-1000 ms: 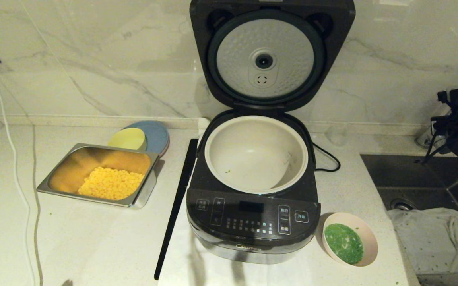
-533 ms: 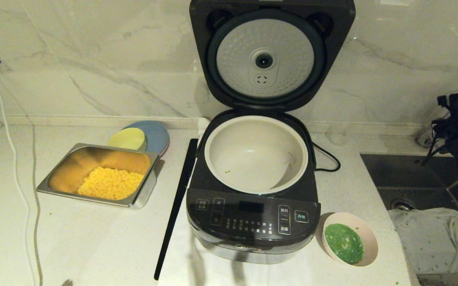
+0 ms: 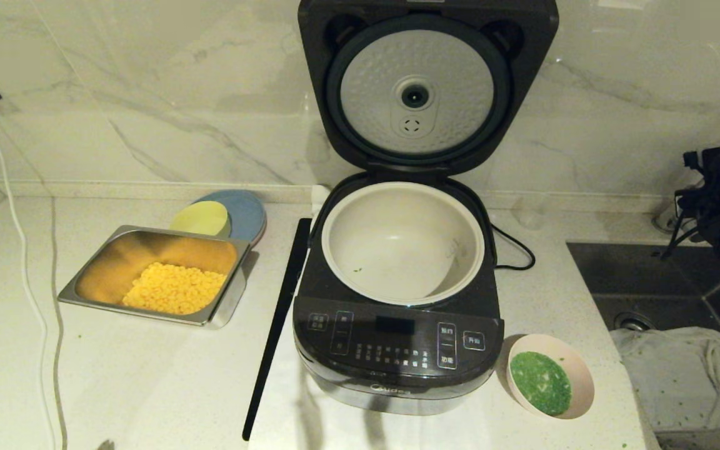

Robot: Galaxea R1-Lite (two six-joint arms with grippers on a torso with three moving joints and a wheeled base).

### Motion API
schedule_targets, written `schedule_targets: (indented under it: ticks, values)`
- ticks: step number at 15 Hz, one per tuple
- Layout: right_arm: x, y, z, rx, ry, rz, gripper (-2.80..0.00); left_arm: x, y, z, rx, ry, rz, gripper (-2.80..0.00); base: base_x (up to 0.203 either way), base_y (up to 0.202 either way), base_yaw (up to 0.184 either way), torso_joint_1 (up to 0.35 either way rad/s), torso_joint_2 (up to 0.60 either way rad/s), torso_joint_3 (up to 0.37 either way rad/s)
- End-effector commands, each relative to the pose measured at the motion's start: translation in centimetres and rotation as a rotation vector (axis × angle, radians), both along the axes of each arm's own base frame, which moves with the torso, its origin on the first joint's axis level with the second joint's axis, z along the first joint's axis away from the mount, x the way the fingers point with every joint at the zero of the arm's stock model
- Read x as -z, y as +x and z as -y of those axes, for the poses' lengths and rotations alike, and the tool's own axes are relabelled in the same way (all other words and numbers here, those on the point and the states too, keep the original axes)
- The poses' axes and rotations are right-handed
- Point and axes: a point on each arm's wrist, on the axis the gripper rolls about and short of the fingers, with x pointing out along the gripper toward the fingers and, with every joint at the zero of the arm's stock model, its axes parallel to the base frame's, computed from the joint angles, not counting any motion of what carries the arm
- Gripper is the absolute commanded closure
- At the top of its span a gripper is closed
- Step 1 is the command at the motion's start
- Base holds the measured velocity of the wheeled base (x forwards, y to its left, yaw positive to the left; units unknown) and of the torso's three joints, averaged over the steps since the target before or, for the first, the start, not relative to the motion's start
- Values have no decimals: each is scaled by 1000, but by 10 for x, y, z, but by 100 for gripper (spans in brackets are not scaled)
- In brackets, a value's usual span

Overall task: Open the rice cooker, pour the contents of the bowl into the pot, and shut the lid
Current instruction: Turn on the tap

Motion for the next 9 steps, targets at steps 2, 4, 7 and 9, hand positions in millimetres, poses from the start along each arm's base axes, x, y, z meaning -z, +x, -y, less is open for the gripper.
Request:
schedule_targets:
  ticks: [2,4,7,9]
  values:
    - [2,-2,-2,4,4,-9,0,3,1,0,0,0,-7,0,0,0,0,0,0,0]
    - [9,-2,-2,4,12,-31,0,3,1,0,0,-1,-7,0,0,0,0,0,0,0]
    - [15,-7,-4,4,27,-51,0,3,1,0,0,0,-7,0,0,0,0,0,0,0]
    - [15,-11,-5,7,32,-61,0,3,1,0,0,-1,-7,0,0,0,0,0,0,0]
